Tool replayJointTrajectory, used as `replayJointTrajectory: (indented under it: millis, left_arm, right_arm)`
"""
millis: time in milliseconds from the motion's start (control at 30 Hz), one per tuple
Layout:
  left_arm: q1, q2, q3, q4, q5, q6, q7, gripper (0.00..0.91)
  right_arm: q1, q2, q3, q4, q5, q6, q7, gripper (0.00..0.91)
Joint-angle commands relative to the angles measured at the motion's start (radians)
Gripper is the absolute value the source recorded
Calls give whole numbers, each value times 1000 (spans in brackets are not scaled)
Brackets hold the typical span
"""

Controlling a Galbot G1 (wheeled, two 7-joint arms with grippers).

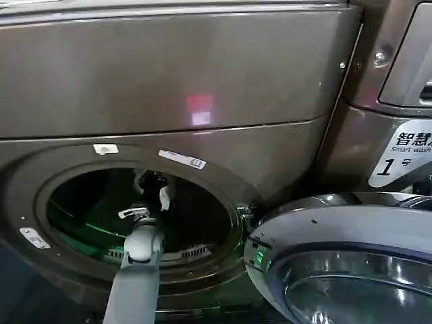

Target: Grasp the clothes from the dryer.

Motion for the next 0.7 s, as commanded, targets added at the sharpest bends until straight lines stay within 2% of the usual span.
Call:
replayJointTrajectory:
  millis: [33, 700]
  left_arm:
    - [43, -3, 2, -50, -5, -6, -12, 0]
    - [46, -5, 15, -71, 3, -5, 6, 0]
  right_arm:
    - [0, -2, 8, 1, -3, 0, 3, 907]
    - [-4, 0, 25, 2, -23, -17, -12, 907]
